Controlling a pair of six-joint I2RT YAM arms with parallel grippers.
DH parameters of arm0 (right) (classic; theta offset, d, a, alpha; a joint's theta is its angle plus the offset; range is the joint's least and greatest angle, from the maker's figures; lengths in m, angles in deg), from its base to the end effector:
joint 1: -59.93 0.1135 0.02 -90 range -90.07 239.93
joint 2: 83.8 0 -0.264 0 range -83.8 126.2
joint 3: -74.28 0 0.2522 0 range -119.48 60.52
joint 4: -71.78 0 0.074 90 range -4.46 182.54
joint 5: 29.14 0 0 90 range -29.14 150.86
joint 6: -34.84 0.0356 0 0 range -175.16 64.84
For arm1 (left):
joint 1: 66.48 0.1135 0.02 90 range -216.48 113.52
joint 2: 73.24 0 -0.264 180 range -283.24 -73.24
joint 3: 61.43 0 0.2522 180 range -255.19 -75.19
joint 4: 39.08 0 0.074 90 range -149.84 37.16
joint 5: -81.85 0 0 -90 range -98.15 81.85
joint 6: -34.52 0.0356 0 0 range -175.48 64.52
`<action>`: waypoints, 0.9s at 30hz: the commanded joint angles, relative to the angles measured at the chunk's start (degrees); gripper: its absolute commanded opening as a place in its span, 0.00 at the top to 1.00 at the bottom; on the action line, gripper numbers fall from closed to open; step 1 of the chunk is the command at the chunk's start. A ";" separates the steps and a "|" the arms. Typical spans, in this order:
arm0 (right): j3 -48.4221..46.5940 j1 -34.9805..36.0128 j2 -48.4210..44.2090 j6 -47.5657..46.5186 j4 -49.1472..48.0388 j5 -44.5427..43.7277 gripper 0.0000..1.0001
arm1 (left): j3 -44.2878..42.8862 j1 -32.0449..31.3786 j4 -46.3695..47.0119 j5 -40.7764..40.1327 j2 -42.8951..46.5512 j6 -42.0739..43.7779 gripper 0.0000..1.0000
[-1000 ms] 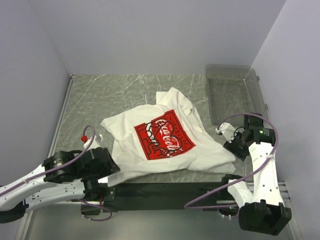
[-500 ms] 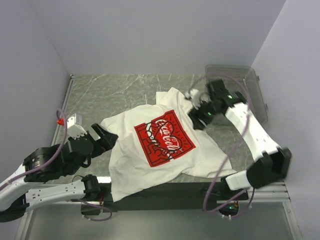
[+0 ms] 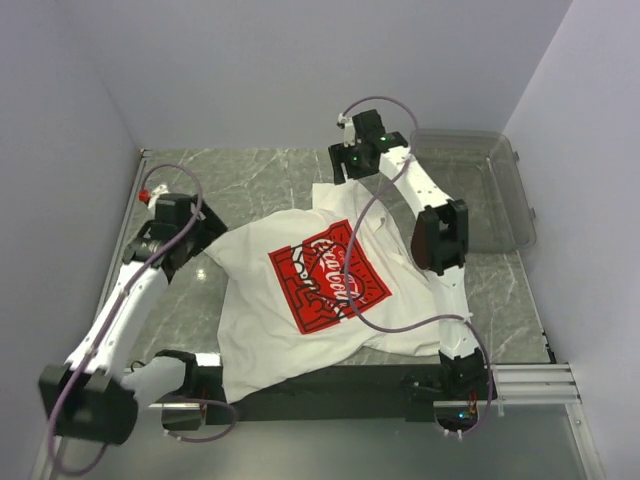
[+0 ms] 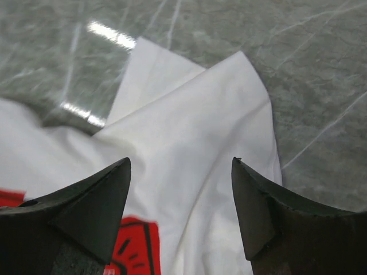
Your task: Fold and stack the t-shirts
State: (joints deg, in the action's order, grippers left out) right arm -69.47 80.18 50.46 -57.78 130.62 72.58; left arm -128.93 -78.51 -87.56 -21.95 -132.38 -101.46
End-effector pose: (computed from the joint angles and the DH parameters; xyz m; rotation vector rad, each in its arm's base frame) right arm 0.4890 0.1881 0.2616 -0.5755 2.3768 0.3866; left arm 0.2141 -0.0369 0.3068 -0.7806 2.1220 -0.2701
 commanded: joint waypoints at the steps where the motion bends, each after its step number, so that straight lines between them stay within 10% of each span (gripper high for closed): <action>1: -6.58 1.81 4.85 5.77 -2.97 -11.36 0.22 | 3.10 11.22 10.28 22.48 -6.41 3.18 0.08; 14: -15.20 1.20 17.35 6.21 -5.10 -14.99 0.25 | 2.85 17.04 13.89 25.41 -23.92 4.22 0.18; 27: -12.57 0.14 16.65 4.11 2.38 -3.65 0.82 | 4.78 17.22 13.28 26.20 -24.98 5.54 0.27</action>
State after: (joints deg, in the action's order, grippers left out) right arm -81.93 80.73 66.92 -53.32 130.53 65.50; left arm -123.96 -61.61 -74.88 3.03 -158.69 -97.68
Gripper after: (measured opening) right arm 0.207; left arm 0.733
